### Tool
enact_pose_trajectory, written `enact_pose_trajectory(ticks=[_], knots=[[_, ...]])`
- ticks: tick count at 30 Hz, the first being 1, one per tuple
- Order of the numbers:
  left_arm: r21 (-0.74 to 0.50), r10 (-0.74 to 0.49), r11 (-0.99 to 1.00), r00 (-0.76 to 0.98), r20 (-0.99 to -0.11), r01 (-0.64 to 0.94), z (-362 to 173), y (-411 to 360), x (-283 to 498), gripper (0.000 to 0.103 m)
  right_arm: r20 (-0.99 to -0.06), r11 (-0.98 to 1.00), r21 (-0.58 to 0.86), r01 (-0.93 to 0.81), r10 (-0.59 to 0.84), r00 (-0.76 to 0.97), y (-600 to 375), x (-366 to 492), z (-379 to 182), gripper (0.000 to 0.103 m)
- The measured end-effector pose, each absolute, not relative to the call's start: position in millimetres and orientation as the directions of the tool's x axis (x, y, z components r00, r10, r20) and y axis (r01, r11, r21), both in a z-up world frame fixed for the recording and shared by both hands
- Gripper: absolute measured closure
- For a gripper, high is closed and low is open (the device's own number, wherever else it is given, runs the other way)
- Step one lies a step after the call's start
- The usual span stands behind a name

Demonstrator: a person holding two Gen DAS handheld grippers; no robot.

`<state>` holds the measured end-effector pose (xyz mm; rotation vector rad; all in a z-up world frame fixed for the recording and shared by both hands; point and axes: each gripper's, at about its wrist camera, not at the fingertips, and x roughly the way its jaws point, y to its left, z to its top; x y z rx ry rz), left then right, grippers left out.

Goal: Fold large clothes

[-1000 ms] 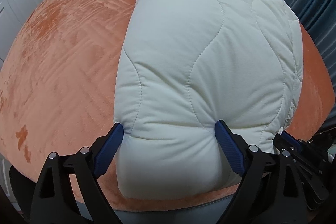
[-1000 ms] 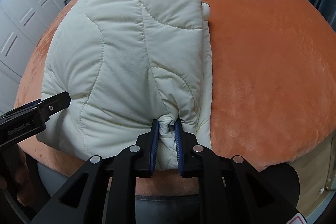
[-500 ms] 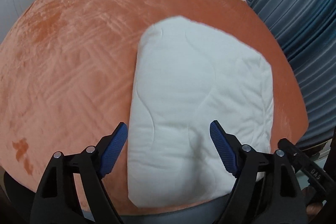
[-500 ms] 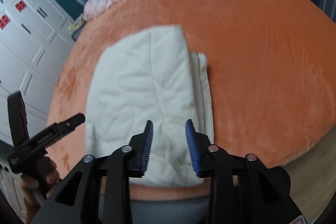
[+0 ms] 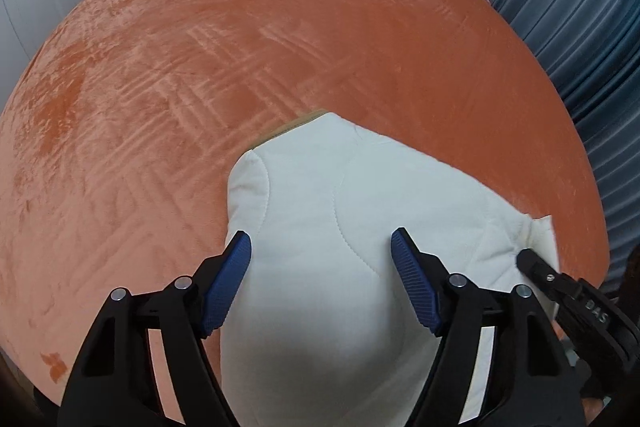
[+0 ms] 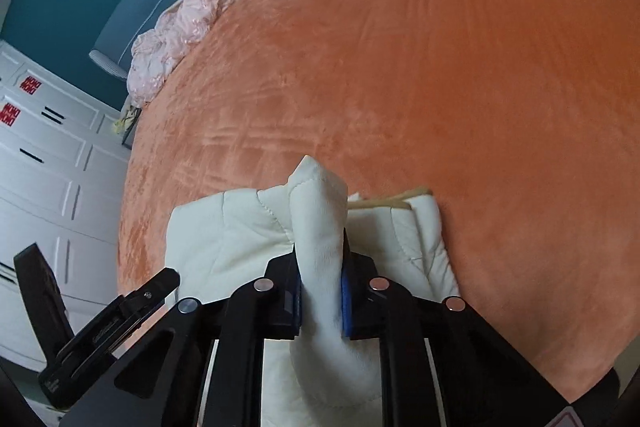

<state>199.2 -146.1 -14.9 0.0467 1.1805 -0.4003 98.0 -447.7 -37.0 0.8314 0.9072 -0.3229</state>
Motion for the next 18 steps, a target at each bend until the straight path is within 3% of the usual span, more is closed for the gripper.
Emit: enact_pose_trajectory(ticks=[5, 18], knots=[[-0.1, -0.233, 0.929, 0.353, -0.906, 0.356, -41, -173, 191, 0.036, -0.86, 0.727, 0.324, 0.606, -0.041, 0.509, -445, 104, -65, 0.093], [0.006, -0.164, 0.934, 0.444, -0.881, 0.357, -82, -195, 186, 0.026, -0.873, 0.806, 0.161, 0.569, -0.152, 0.463, -437, 120, -114, 0.083]])
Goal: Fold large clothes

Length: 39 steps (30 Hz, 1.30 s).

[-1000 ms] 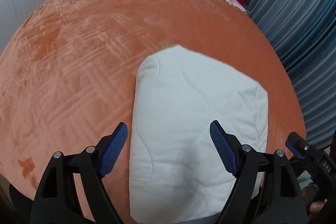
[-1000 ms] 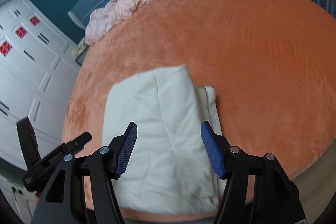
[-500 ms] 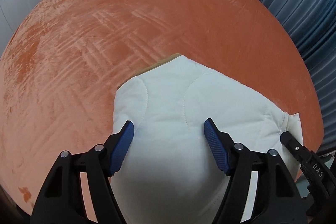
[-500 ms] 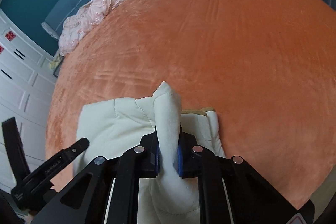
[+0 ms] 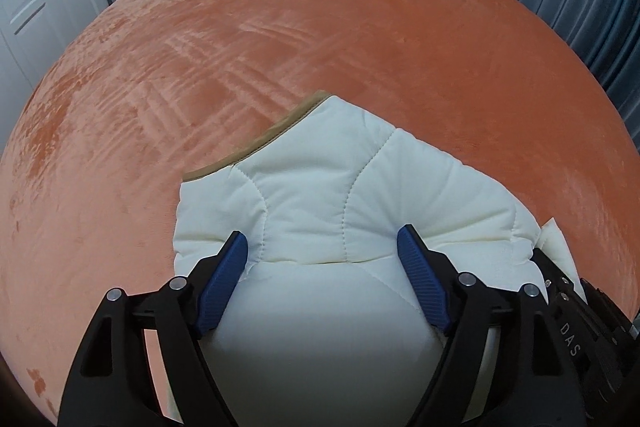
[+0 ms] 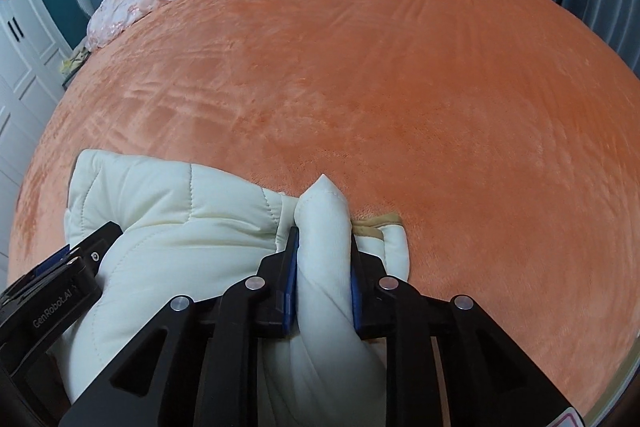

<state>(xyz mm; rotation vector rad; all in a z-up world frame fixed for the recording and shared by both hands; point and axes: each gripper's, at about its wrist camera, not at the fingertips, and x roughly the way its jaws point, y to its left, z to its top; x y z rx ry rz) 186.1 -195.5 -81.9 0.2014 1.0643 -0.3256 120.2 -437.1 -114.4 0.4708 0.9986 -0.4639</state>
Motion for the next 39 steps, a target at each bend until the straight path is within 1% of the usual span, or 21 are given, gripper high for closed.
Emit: enact_pose_trajectory(ticks=[4, 12, 23, 34, 37, 39], knots=[[0.044, -0.136, 0.936, 0.473, -0.87, 0.349, -88, -201, 186, 0.025, -0.865, 0.808, 0.171, 0.564, -0.151, 0.478, -438, 124, -122, 0.083], [0.075, -0.117, 0.938, 0.513, -0.851, 0.338, -94, -206, 184, 0.024, -0.847, 0.806, 0.197, 0.559, -0.147, 0.511, -439, 121, -130, 0.082], [0.089, -0.111, 0.94, 0.542, -0.833, 0.33, -100, -208, 184, 0.024, -0.831, 0.803, 0.208, 0.559, -0.157, 0.534, -439, 124, -133, 0.082], [0.121, -0.089, 0.939, 0.568, -0.818, 0.322, -105, -212, 184, 0.024, -0.822, 0.807, 0.178, 0.563, -0.193, 0.536, -435, 128, -135, 0.081], [0.117, -0.091, 0.939, 0.561, -0.823, 0.323, -103, -212, 185, 0.024, -0.821, 0.805, 0.185, 0.564, -0.189, 0.539, -435, 127, -135, 0.081], [0.091, -0.108, 0.94, 0.543, -0.833, 0.328, -99, -209, 186, 0.024, -0.821, 0.801, 0.204, 0.563, -0.173, 0.544, -438, 126, -132, 0.081]])
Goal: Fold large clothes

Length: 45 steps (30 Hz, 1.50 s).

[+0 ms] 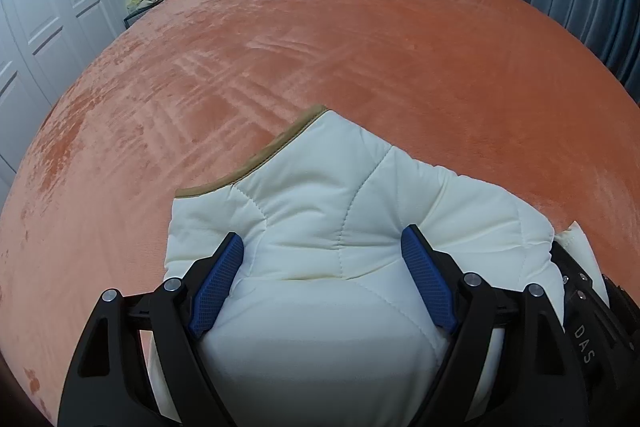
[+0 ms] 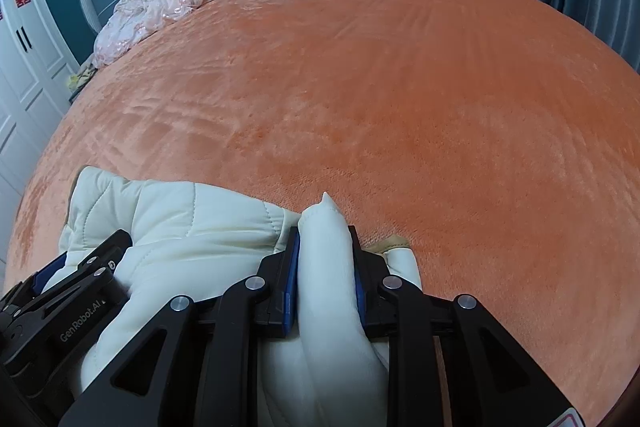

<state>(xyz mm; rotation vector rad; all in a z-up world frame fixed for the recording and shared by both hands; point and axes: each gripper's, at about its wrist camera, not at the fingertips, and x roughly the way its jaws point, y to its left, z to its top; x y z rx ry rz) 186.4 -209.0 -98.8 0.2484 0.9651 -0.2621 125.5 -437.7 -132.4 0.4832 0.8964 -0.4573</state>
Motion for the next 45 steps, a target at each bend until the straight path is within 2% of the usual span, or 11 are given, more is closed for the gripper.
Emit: enact_pose_trajectory(ticks=[4, 5, 6, 7, 14, 21, 23, 26, 31, 33, 45], knots=[[-0.033, -0.188, 0.946, 0.465, -0.865, 0.322, -71, -180, 182, 0.024, -0.82, 0.753, 0.344, 0.562, -0.052, 0.57, -454, 108, -116, 0.077], [-0.079, -0.22, 0.948, 0.453, -0.864, 0.308, -60, -165, 175, 0.018, -0.809, 0.719, 0.398, 0.57, -0.017, 0.588, -458, 95, -109, 0.072], [-0.134, -0.258, 0.946, 0.437, -0.861, 0.295, -52, -149, 168, 0.007, -0.797, 0.688, 0.435, 0.58, -0.005, 0.604, -460, 80, -103, 0.05], [-0.193, -0.3, 0.941, 0.418, -0.858, 0.279, -46, -133, 160, 0.006, -0.782, 0.66, 0.466, 0.589, -0.003, 0.623, -460, 62, -96, 0.031], [-0.342, -0.391, 0.915, 0.267, -0.881, 0.214, -70, -66, 116, 0.006, -0.761, 0.592, 0.59, 0.549, 0.183, 0.622, -441, -6, -106, 0.027], [-0.598, -0.6, 0.799, 0.144, -0.787, 0.065, -110, -38, 105, 0.005, -0.722, 0.528, 0.663, 0.531, 0.265, 0.639, -421, -16, -121, 0.017], [-0.61, -0.612, 0.79, 0.143, -0.778, 0.06, -112, -39, 107, 0.005, -0.708, 0.501, 0.684, 0.529, 0.284, 0.647, -421, -12, -128, 0.015], [-0.535, -0.558, 0.829, 0.184, -0.809, 0.164, -92, -57, 103, 0.017, -0.702, 0.489, 0.694, 0.528, 0.301, 0.645, -420, -8, -132, 0.019], [-0.411, -0.473, 0.872, 0.246, -0.846, 0.267, -59, -81, 95, 0.036, -0.711, 0.547, 0.673, 0.498, 0.292, 0.639, -415, -2, -111, 0.062], [-0.382, -0.465, 0.871, 0.274, -0.842, 0.308, -45, -83, 90, 0.046, -0.725, 0.602, 0.638, 0.48, 0.258, 0.639, -410, 0, -94, 0.068], [-0.267, -0.473, 0.857, 0.468, -0.747, 0.44, 68, -61, 68, 0.051, -0.652, 0.773, 0.535, 0.341, 0.12, 0.749, -360, -8, 16, 0.073]])
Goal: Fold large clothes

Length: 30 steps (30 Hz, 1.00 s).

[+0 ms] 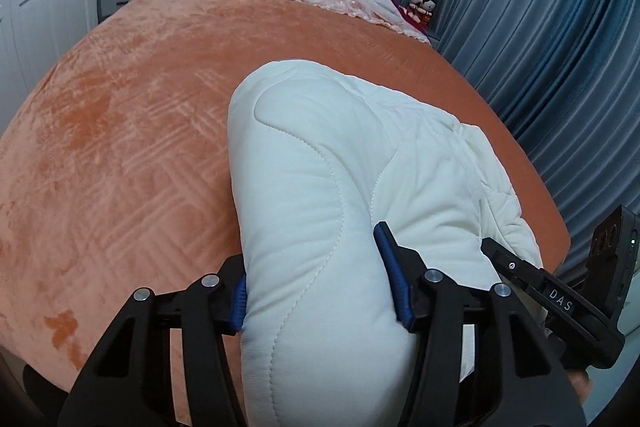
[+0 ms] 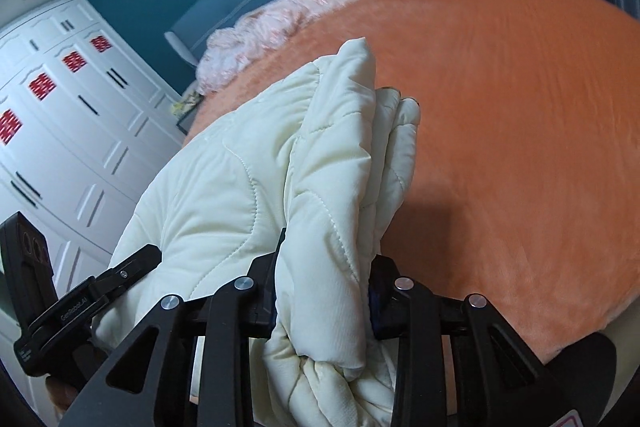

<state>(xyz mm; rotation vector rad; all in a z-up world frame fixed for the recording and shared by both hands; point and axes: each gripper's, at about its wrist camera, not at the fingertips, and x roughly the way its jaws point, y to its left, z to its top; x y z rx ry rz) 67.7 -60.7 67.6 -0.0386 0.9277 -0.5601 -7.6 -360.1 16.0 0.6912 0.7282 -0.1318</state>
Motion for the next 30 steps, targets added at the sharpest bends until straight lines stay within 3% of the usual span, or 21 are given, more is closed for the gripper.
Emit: enact_pose_trajectory(ticks=[17, 30], knots=[[-0.245, -0.532, 0.845, 0.695, -0.484, 0.475, 207, 22, 38, 0.051, -0.419, 0.884, 0.453, 0.112, 0.101, 0.902, -303, -17, 152, 0.073], [-0.23, -0.549, 0.835, 0.784, -0.291, 0.499, 267, 66, 44, 0.051, -0.273, 0.927, 0.374, 0.004, 0.106, 0.956, -267, -4, 223, 0.073]])
